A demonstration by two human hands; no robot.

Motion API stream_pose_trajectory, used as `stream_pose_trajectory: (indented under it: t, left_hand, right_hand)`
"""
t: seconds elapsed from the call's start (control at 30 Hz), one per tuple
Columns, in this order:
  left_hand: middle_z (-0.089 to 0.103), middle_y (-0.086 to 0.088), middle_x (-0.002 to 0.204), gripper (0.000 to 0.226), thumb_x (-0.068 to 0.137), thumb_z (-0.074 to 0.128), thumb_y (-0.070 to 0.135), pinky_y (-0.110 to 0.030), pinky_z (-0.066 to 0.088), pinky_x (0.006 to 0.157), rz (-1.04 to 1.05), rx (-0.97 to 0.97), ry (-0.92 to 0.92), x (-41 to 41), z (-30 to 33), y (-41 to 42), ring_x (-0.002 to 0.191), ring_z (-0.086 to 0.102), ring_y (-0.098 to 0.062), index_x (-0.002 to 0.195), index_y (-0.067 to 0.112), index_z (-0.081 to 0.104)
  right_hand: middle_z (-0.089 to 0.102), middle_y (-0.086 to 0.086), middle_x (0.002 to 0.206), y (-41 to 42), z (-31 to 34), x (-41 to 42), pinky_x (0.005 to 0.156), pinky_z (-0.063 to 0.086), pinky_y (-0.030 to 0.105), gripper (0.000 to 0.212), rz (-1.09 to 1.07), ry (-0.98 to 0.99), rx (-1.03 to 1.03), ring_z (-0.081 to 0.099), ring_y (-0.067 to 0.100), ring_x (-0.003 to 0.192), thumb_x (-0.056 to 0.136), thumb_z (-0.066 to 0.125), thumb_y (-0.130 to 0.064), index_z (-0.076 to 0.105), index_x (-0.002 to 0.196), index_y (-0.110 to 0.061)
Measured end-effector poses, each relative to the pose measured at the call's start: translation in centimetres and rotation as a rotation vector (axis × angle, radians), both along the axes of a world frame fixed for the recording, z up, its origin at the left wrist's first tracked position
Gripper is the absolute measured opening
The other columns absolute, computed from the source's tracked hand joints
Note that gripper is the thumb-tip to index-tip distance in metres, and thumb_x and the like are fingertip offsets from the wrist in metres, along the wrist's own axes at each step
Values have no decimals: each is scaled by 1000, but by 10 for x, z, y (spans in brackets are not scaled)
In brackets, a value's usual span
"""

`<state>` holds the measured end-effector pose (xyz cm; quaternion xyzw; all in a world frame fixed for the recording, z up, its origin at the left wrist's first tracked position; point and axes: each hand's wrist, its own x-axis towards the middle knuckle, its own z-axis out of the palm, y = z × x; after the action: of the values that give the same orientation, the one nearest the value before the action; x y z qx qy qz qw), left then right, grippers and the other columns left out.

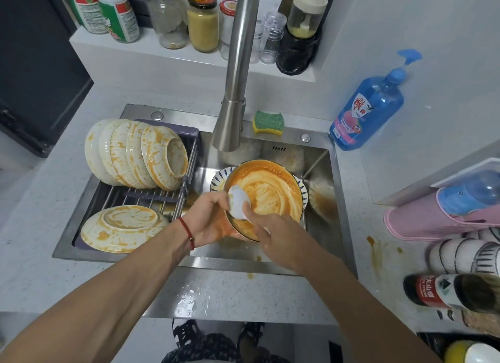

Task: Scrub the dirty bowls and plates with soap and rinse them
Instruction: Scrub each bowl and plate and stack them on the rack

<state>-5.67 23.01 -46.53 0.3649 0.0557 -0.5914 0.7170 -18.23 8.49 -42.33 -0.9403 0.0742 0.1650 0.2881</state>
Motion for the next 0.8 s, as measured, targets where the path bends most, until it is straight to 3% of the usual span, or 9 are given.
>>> stream_pose_trajectory:
  t: [0.07, 0.17, 0.27, 0.37, 0.5, 0.57, 0.67, 0.77, 0.8]
  left_hand:
    - [66, -21, 121, 61, 74, 41, 10, -61, 58, 82, 47, 72, -13, 0, -3, -1, 111, 64, -41, 131, -1, 59]
    - [71, -19, 118, 58, 82, 39, -1, -53, 62, 65, 117, 268, -94, -7, -11, -6, 103, 68, -41, 139, -3, 50]
    - [70, -20, 122, 56, 83, 39, -6, -52, 62, 62, 144, 328, -115, -8, -12, -10, 99, 73, -41, 138, 2, 49]
    - [71, -19, 121, 54, 87, 40, -5, -55, 64, 66, 118, 410, -191, -2, -14, -12, 95, 75, -39, 140, 5, 49]
    - [72, -11, 120, 54, 99, 38, 2, -61, 62, 75, 95, 489, -311, 5, -20, -15, 91, 78, -33, 144, 30, 47]
    - [72, -10, 123, 59, 95, 38, 1, -64, 60, 78, 77, 481, -308, 7, -18, -15, 95, 77, -35, 140, 36, 51]
    - [70, -13, 126, 63, 89, 40, -1, -62, 62, 66, 44, 426, -193, 10, -15, -14, 98, 75, -44, 136, 36, 58]
    - [78, -18, 109, 57, 91, 38, 1, -55, 63, 69, -14, 417, -119, 11, -13, -13, 85, 74, -47, 139, 26, 56]
    - [78, -19, 107, 53, 94, 37, 3, -55, 63, 73, -23, 415, -113, 10, -14, -13, 83, 74, -47, 138, 24, 55]
  right_hand:
    - [48, -8, 80, -7, 4, -12, 68, 45, 36, 54, 123, 64, -89, 45, 13, 73, 108, 36, -23, 25, 160, -34]
    - [60, 2, 122, -35, 8, -25, 79, 53, 37, 56, 145, 212, -264, 52, 15, 92, 109, 34, -26, 15, 160, -41]
    - [61, 4, 116, -45, 0, -27, 76, 49, 35, 58, 104, 208, -384, 56, 19, 93, 108, 35, -25, 14, 161, -40]
    - [65, 5, 123, -47, -16, -35, 79, 50, 34, 55, 110, 145, -315, 60, 21, 101, 107, 36, -31, 22, 158, -43]
    - [67, 1, 102, -71, -43, -38, 70, 44, 24, 64, -257, -91, -227, 61, 14, 90, 102, 51, -37, 25, 161, -38]
    - [63, 1, 122, -68, -49, -37, 79, 44, 21, 80, -289, -176, -157, 60, 14, 105, 95, 68, -35, 26, 162, -26]
    - [51, -1, 144, -60, -51, -36, 90, 43, 18, 92, -255, -241, -88, 53, 15, 124, 83, 83, -39, 35, 159, -20]
    - [66, -7, 123, -55, -47, -31, 88, 56, 24, 82, -351, -362, 22, 62, 9, 108, 70, 92, -44, 58, 140, -18]
    - [68, -11, 112, -54, -44, -29, 82, 56, 17, 77, -403, -379, 41, 64, 6, 98, 66, 94, -44, 62, 131, -17]
